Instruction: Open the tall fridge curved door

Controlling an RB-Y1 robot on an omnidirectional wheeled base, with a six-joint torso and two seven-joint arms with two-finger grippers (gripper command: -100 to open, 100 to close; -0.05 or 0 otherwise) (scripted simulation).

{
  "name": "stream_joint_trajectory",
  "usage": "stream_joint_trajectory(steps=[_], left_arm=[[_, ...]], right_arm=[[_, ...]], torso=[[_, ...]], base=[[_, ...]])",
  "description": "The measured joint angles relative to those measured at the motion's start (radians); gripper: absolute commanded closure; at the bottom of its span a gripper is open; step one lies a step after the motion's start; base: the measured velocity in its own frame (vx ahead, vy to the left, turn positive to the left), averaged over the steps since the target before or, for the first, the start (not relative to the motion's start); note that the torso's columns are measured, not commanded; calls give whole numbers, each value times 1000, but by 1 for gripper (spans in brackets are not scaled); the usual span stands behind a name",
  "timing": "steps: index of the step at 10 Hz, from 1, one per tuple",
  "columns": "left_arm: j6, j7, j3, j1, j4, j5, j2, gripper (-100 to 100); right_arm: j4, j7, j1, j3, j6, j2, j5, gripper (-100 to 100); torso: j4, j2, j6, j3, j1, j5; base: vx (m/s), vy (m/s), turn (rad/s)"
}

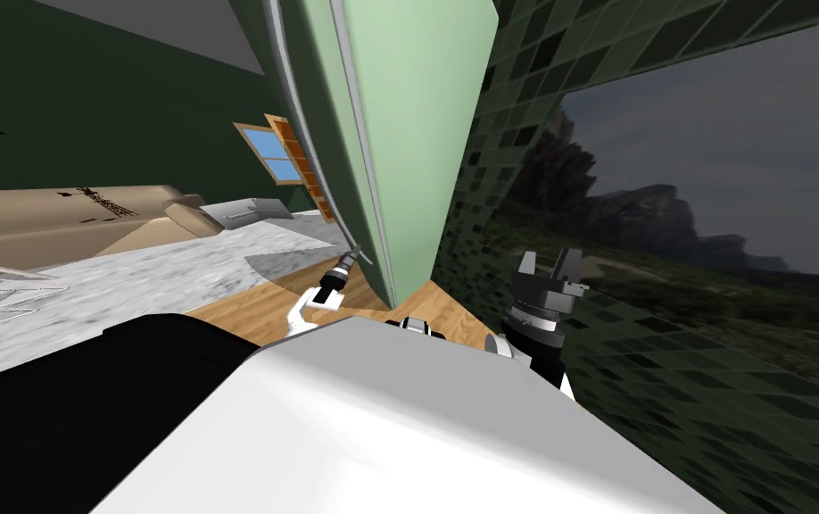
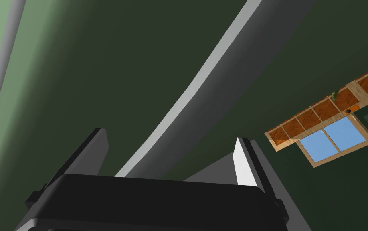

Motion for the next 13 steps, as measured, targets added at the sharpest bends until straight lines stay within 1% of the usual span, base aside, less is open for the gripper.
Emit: stream_joint_trajectory(steps=[2, 5, 7, 9, 10, 11, 13], left_arm=[[25, -13, 23, -46, 27, -13, -16, -100], [61, -34, 62, -131, 88, -34, -40, -100], [98, -47, 86, -179, 108, -48, -59, -100], [116, -60, 113, -236, 157, -62, -74, -100], [117, -62, 115, -239, 161, -63, -75, 100], [112, -58, 101, -221, 141, -57, -68, 100], [83, -43, 77, -162, 101, -41, -49, 100]], right_arm=[[0, 0, 0, 0, 0, 0, 0, 0], [0, 0, 0, 0, 0, 0, 0, 0], [0, 0, 0, 0, 0, 0, 0, 0], [0, 0, 0, 0, 0, 0, 0, 0], [0, 0, 0, 0, 0, 0, 0, 0], [0, 0, 1, 0, 0, 0, 0, 0], [0, 0, 1, 0, 0, 0, 0, 0]], torso=[[0, -2, -1, -1, -3, -1], [-2, -7, -1, -4, -5, -1], [-2, -8, -1, -5, -5, -1], [-2, -7, -1, -4, -4, -1], [-3, -9, -1, -6, -5, -2], [-4, -14, -3, -8, -5, -2], [-6, -19, 0, -12, 2, 1]], base=[[-110, 39, -187], [-125, 41, -197], [-113, 38, -214], [-75, 21, -119], [68, -18, 320], [140, -70, 281], [128, -47, 185]])
